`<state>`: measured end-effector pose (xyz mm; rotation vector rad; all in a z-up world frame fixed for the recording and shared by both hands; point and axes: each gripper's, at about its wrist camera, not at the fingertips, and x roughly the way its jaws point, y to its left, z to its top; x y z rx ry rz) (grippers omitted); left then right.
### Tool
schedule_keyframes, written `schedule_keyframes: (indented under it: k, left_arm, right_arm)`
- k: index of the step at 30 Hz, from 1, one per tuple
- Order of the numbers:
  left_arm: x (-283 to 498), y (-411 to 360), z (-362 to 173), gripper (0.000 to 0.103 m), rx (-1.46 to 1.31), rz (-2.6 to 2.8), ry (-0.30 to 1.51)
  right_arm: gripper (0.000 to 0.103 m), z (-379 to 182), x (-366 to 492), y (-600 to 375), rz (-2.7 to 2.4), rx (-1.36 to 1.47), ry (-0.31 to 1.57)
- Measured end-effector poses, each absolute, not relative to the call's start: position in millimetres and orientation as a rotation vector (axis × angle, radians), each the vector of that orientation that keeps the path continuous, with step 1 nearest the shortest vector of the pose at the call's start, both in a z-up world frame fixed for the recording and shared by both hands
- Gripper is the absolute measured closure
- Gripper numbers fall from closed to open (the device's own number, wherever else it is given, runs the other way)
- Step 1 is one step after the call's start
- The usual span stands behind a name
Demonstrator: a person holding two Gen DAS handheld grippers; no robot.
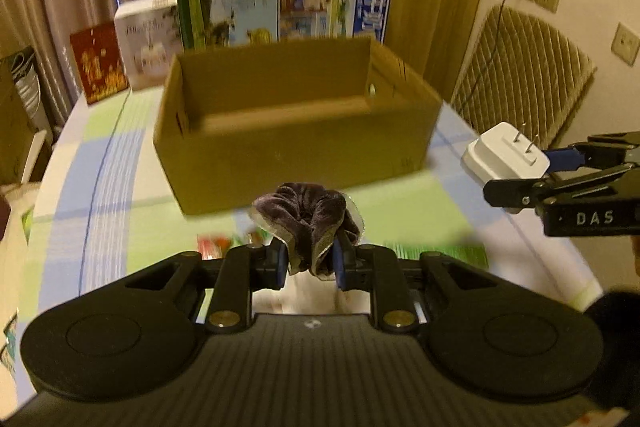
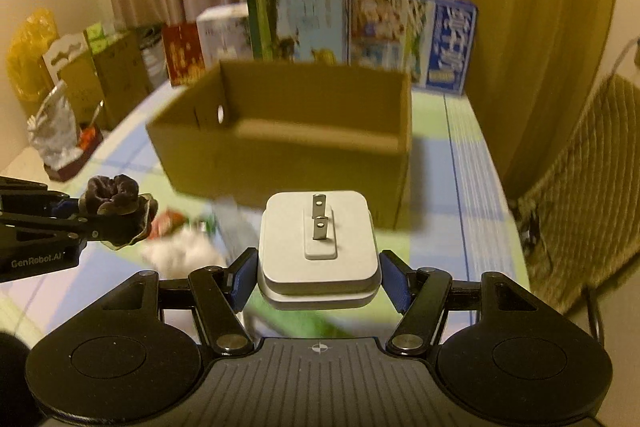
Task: Organize objects
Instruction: 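Carry the scrunchie and plug into the cardboard box and open both tools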
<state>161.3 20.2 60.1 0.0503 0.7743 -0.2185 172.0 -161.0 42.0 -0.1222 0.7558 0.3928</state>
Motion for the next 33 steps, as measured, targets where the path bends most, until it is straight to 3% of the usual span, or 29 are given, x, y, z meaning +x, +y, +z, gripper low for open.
schedule_keyframes:
  k: [13,30,33]
  left_arm:
    - [282.9,35.4,79.1,0.085,0.063,-0.198,0.748]
    - [372.8,46.0,29.4,0.085,0.07,-0.175,0.833]
    - [381.6,44.2,18.3,0.081,0.084,-0.163,0.849]
  right_arm:
    - [0.041,64.2,303.6,-124.7,0.402,-0.099,0.733]
    - [0.041,6.0,379.0,-108.0,0.388,-0.089,0.858]
    - [0.041,-2.7,387.0,-106.4,0.392,-0.065,0.873]
